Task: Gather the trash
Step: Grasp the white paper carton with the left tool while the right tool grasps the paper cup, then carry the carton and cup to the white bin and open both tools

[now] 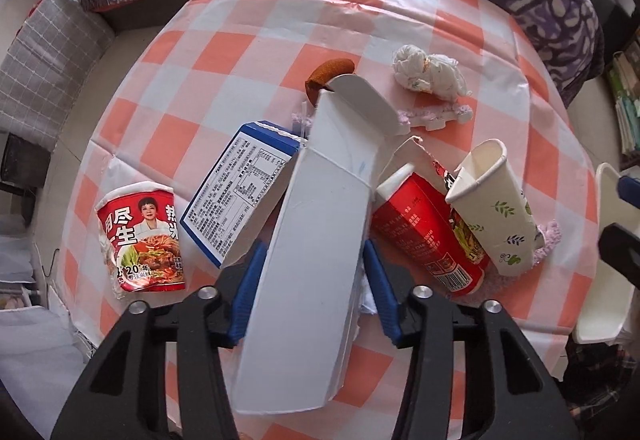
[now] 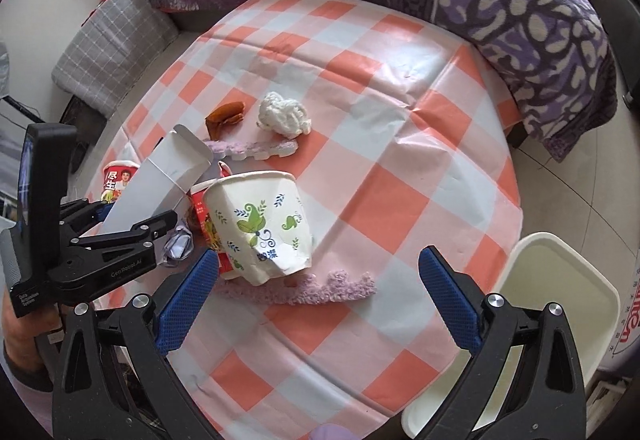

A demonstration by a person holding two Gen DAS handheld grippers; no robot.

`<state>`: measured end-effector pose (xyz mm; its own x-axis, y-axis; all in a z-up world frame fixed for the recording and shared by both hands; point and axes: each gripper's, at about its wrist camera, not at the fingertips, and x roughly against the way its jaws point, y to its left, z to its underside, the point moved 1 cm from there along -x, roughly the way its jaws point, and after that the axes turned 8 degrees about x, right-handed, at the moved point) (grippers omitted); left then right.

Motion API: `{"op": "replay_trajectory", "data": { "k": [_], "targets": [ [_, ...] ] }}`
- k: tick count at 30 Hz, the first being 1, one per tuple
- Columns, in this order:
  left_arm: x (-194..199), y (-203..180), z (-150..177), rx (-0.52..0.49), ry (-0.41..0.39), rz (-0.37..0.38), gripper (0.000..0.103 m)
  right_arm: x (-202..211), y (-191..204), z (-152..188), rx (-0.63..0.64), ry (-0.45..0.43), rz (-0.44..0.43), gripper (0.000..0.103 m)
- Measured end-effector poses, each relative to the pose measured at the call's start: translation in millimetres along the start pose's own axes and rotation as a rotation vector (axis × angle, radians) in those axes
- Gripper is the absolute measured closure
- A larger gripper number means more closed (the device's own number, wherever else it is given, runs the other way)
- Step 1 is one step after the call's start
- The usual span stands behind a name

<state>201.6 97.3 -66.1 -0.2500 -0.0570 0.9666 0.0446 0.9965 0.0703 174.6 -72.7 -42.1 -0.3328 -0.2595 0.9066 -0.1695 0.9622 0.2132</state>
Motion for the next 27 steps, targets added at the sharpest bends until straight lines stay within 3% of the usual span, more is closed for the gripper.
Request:
{"op": "replay_trajectory", "data": {
  "k": [3,10,13,19,22,24,27],
  "targets": [
    [13,10,7,0.046,-0.033,0.069,0.066,-12,15,-2,0.043,0.012,-0.028,0.007],
    [55,41,14,0.193,-0.150,0.193,0.066,-40,37,-3,0.082,0.035,0.005,0.007],
    [69,52,15,0.251,-0.199,0.211,0.066,-49,42,-4,0.072,0.037,0.014,0.008],
    [75,62,19,0.340,-0.226,0.270,0.066,-65,41,-10,-0.015,0.039,-0.050,0.037],
    [73,60,19,0.357,-0.227,0.277,0.066,-63,39,-12,-0.049,-0.006,-0.066,0.048],
    [73,58,19,0.360,-0.232,0.278,0.066,-52,41,-16,-0.044,-0.053,-0.072,0.064],
    [75,54,18,0.365,-0.247,0.282,0.066,-41,42,-16,-0.040,-0.082,-0.074,0.067]
  ]
}}
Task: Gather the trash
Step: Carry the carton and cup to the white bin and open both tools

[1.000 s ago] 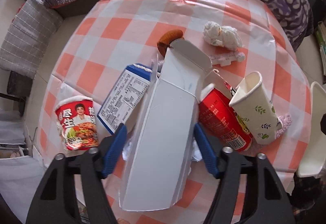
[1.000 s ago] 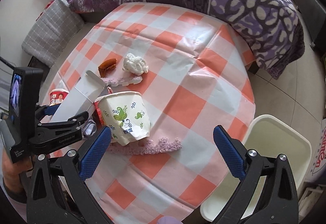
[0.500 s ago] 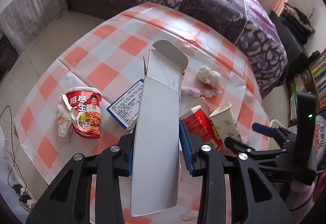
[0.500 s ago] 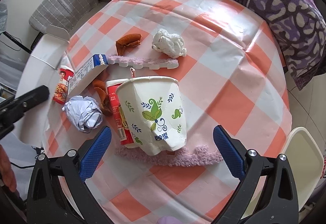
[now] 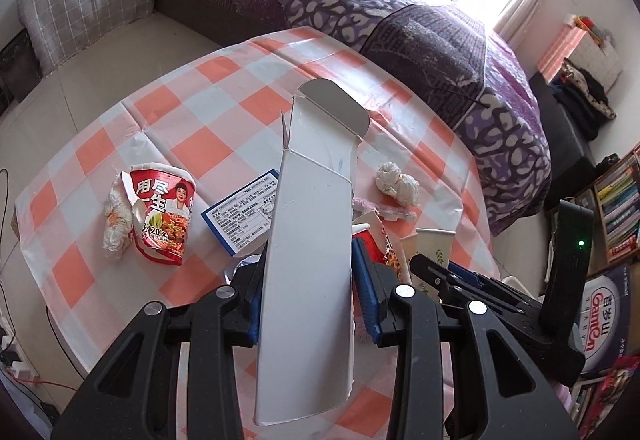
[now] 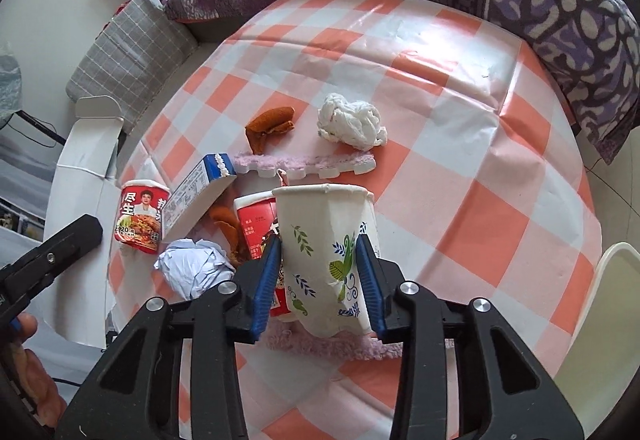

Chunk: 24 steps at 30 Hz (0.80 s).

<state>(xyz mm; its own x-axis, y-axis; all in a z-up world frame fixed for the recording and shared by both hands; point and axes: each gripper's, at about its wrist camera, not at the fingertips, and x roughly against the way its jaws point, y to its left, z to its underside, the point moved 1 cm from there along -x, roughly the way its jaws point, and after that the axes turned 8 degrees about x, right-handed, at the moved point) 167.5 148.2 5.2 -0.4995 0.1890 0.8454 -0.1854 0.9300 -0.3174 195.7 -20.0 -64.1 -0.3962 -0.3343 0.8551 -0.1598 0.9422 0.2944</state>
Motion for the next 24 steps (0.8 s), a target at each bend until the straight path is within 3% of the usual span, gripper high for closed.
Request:
{"op": "replay_trajectory", "data": {
  "k": [14,24],
  "targets": [
    [15,-31,6,-0.015,-0.097,0.050,0.066,68,-6,7,-0.014,-0.167,0.078,0.069],
    [7,-80,31,-0.112,-0.077,0.107,0.066,123,-54,38,-0.092,-0.156,0.114,0.068]
  ]
}}
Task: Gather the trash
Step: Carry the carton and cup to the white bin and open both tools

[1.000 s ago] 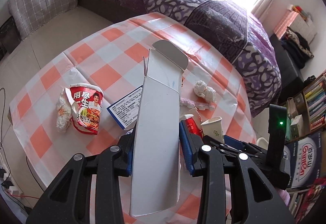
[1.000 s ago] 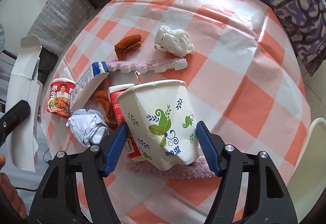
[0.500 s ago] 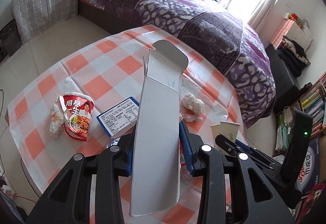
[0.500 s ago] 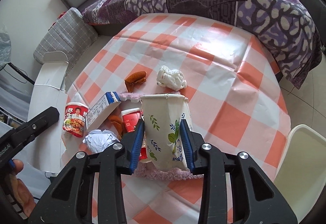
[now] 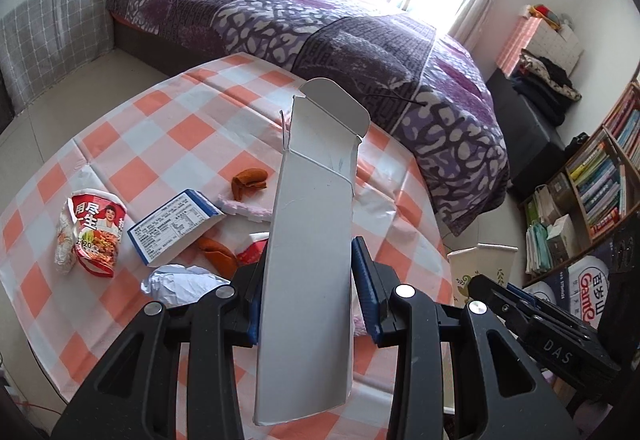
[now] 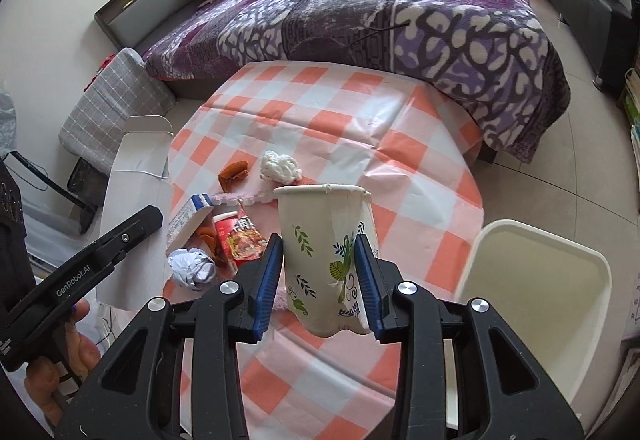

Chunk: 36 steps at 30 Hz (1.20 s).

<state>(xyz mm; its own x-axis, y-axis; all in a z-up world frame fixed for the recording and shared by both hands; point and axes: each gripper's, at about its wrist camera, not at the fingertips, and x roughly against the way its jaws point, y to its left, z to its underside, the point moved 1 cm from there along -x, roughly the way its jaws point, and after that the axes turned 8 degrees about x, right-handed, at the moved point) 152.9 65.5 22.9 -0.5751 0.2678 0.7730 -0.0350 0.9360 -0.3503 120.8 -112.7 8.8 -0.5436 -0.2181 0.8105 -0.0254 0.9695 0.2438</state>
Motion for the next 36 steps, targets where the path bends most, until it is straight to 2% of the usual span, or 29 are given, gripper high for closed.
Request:
{"op": "replay_trajectory", "data": {
  "k": [8,14,16,18,20,26,31,33,36],
  "targets": [
    [-11,-48,24,-0.093,0.041,0.061,0.066,23,-67,27,-0.097,0.068,0.075,0.066],
    [-27,-80,50,-0.150,0.109,0.105,0.066,35,-104,43,-0.166,0.100,0.116,0.059],
    [-33,-91,59,-0.161,0.137,0.123,0.066,42,-115,44,-0.190,0.089,0.127,0.058],
    [-40,-101,67,-0.175,0.163,0.138,0.066,50,-128,45,-0.228,0.073,0.128,0.042],
    [-47,-112,77,-0.193,0.188,0.148,0.066,58,-141,45,-0.267,0.051,0.138,0.036],
    [-64,-142,105,-0.253,0.253,0.170,0.065,83,-175,44,-0.363,-0.020,0.172,0.032],
    [-76,-164,126,-0.296,0.307,0.194,0.065,100,-196,44,-0.416,-0.086,0.219,0.025],
    [-80,-172,135,-0.305,0.331,0.207,0.065,106,-202,45,-0.437,-0.112,0.236,0.018],
    [-86,-183,146,-0.320,0.363,0.226,0.065,114,-211,46,-0.462,-0.143,0.255,0.015]
  ]
}}
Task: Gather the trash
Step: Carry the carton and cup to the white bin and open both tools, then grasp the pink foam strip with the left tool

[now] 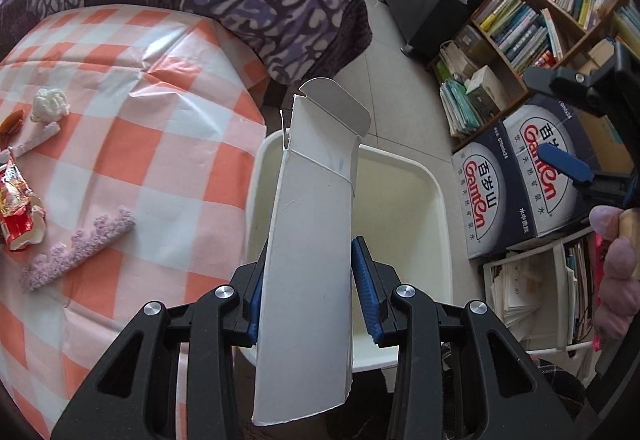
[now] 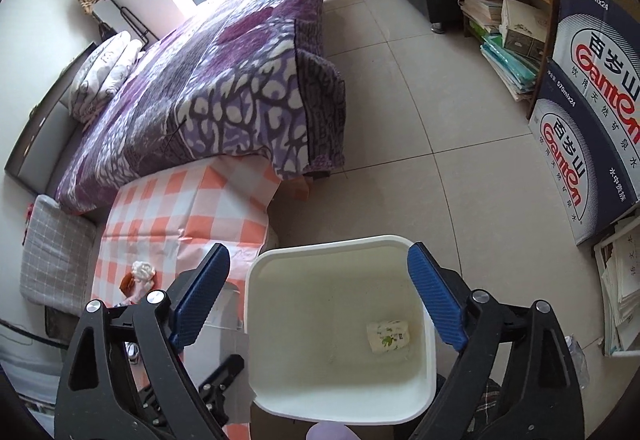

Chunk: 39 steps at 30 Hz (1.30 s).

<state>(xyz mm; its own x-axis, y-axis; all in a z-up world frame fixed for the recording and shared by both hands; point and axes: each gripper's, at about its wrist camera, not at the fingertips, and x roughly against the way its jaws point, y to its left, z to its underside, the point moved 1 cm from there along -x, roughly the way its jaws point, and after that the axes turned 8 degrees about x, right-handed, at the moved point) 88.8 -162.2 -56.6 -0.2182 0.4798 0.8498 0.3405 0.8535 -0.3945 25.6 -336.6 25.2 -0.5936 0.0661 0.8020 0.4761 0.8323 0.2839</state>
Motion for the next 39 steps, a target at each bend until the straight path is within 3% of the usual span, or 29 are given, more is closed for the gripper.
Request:
{"op": "replay_trajectory", "data": {
  "k": [5,6,8,9,12,19,29,33,39],
  "targets": [
    [-10,-18,4,-0.020,0.027,0.063,0.062,1,-10,-3,-0.037,-0.013,0.001,0.012],
    [-10,-23,5,-0.034,0.027,0.082,0.057,1,-10,-4,-0.041,-0.013,-0.002,0.011],
    [-10,-33,9,-0.070,0.027,0.106,0.036,1,-7,-5,-0.048,-0.015,-0.011,0.010],
    [-10,-37,11,-0.090,0.024,0.103,0.032,1,-6,-5,-0.049,-0.018,-0.015,0.010],
    [-12,-37,13,-0.131,0.029,0.047,0.031,2,1,-6,-0.038,-0.031,-0.004,0.009],
    [-3,3,-1,-0.115,0.032,-0.051,0.030,-5,20,-4,0.015,-0.016,0.004,0.008],
    [-18,95,-17,-0.217,0.200,-0.358,0.027,-28,62,9,0.116,0.058,-0.016,0.007],
    [-24,119,-20,-0.206,0.209,-0.394,0.027,-34,78,14,0.161,0.078,-0.017,0.007],
    [-26,137,-20,-0.191,0.196,-0.389,0.028,-45,95,20,0.185,0.111,-0.028,0.007]
  ]
}}
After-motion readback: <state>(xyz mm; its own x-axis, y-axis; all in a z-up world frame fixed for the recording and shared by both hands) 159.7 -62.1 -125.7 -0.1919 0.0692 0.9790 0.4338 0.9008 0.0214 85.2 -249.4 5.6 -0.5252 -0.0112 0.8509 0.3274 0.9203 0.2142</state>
